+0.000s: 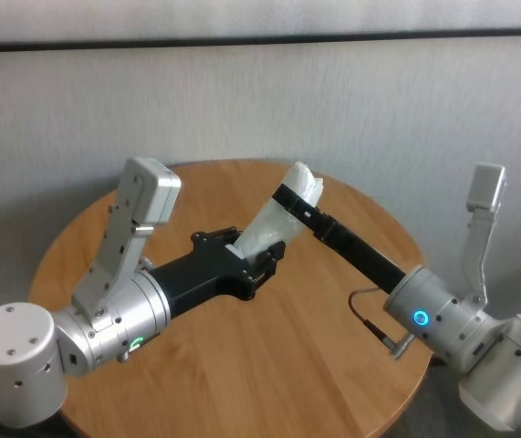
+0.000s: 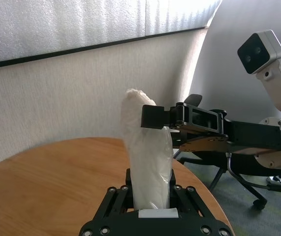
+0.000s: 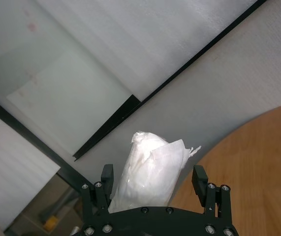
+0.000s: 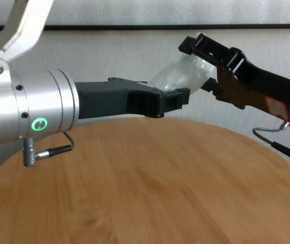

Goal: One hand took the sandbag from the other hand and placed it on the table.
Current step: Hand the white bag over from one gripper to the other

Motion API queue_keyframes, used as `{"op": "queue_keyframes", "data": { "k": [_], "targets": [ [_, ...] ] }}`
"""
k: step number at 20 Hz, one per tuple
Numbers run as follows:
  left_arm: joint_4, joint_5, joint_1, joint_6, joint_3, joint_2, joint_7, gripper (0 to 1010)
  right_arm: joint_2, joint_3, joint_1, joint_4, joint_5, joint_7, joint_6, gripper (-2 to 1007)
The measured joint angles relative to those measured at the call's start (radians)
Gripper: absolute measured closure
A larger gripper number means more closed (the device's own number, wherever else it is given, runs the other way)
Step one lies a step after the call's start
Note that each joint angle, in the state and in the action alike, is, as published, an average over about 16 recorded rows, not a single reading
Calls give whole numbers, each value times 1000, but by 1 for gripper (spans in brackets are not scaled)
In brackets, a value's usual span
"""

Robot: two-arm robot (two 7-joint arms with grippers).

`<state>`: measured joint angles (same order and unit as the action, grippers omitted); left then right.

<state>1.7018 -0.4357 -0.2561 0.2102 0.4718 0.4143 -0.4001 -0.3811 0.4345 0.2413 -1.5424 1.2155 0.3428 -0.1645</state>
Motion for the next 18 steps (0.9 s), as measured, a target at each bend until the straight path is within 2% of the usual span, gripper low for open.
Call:
{"op": "queue_keyframes", "data": {
  "k": [12, 18],
  "targets": [
    [0, 0, 0, 0, 0, 0, 0, 650, 4, 23, 25, 24, 14, 2, 17, 12],
    [0, 0, 0, 0, 0, 0, 0, 650, 4, 24, 26, 25, 13, 3, 22, 75]
  ]
}}
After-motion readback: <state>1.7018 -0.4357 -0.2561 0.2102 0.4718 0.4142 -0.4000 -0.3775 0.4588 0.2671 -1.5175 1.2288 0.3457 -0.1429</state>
